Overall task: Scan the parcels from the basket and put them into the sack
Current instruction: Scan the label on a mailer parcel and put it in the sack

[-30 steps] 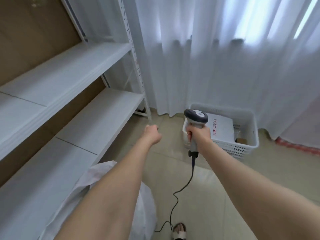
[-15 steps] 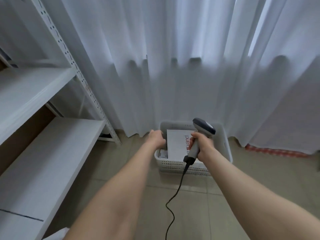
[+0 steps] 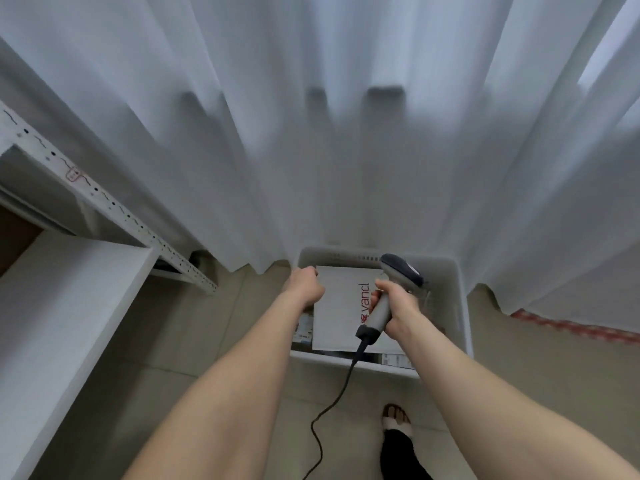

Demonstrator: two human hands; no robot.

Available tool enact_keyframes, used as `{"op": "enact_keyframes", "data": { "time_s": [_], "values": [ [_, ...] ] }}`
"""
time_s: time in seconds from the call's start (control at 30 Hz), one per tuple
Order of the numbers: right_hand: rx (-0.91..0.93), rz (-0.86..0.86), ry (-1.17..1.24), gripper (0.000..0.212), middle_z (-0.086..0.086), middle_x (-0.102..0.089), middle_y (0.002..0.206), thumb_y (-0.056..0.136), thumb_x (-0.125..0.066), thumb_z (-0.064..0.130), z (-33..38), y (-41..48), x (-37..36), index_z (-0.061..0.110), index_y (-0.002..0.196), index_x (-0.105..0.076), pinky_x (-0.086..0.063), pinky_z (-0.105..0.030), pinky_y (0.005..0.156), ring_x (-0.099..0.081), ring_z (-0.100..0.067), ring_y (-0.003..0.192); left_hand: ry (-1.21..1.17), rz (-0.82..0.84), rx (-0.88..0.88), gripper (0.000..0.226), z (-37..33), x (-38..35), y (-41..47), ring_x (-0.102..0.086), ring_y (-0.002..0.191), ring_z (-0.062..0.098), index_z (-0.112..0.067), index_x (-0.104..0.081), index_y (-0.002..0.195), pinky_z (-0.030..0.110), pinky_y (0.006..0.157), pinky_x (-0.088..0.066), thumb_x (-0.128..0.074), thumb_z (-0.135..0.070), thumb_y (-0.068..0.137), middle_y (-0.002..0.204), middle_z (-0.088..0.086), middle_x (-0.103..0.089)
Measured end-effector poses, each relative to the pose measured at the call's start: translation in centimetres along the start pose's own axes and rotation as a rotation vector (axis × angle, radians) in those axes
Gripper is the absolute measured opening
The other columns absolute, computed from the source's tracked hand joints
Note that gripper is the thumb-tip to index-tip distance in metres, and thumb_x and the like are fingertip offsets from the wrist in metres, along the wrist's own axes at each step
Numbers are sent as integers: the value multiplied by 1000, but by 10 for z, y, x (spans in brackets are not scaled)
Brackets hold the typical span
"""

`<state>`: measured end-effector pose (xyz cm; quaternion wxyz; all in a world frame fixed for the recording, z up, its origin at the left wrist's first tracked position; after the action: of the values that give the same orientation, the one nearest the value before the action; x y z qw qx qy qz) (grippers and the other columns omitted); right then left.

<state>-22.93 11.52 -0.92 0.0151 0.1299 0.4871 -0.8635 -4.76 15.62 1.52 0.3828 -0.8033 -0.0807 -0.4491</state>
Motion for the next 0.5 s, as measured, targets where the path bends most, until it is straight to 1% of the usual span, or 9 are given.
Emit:
{"op": "enact_keyframes", "data": {
  "time_s": [0.13,0.2,0.27,0.33,0.43,0.47,0.5],
  "values": [
    [-60,-56,-23,7,-7,-57,63,89,-63,3,20,70,-2,4,84,-58,-48,-28,56,-53,-15,55,-59,44,96,45,-2,-24,69,-46,127,30,-5,-45,136,33,100,-39,-49,-14,92,140,16,-46],
    [-99,-66,-46,7,-7,-56,63,90,-61,3,19,104,-7,4,84,-57,-47,-28,55,-52,-16,54,-94,59,149,47,7,-39,99,-47,126,30,-5,-42,137,33,98,-40,-51,-15,92,140,15,-45],
    [-142,-48,-52,4,-8,-55,64,90,-60,3,13,138,-14,5,88,-57,-46,-29,56,-50,-16,54,-147,82,195,51,18,-58,130,-48,125,30,-5,-40,138,34,96,-42,-53,-16,91,140,15,-46],
    [-181,-42,-52,4,-8,-55,64,90,-60,4,3,173,-19,4,92,-57,-48,-30,57,-51,-17,55,-238,103,262,57,32,-80,161,-49,123,30,-5,-35,141,35,95,-43,-57,-16,89,140,15,-45],
    [-222,-31,-30,6,-8,-56,65,90,-62,5,-14,227,-24,4,95,-58,-50,-31,59,-52,-17,56,-379,133,341,80,51,-121,209,-46,127,31,-6,-20,148,38,98,-42,-68,-18,85,146,15,-40],
    [-227,-31,-19,7,-8,-56,65,90,-62,5,-19,246,-24,4,96,-58,-50,-31,60,-52,-17,57,-428,148,345,85,57,-138,225,-45,128,31,-7,-19,149,39,99,-42,-71,-17,83,146,14,-40],
    [-236,-44,-14,6,-8,-56,65,91,-62,6,-25,264,-21,4,95,-58,-51,-31,59,-53,-17,57,-482,168,346,85,64,-156,239,-45,129,31,-7,-22,147,38,100,-41,-74,-15,81,145,13,-42]
  ]
}}
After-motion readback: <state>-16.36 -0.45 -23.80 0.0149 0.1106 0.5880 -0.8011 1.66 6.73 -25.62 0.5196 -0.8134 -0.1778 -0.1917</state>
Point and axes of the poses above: each hand's wrist, its own y-axis towards the middle knuckle, its own x-axis out of the back of the hand, z = x × y, the point moved 4 cm from there along y, towards the middle knuckle
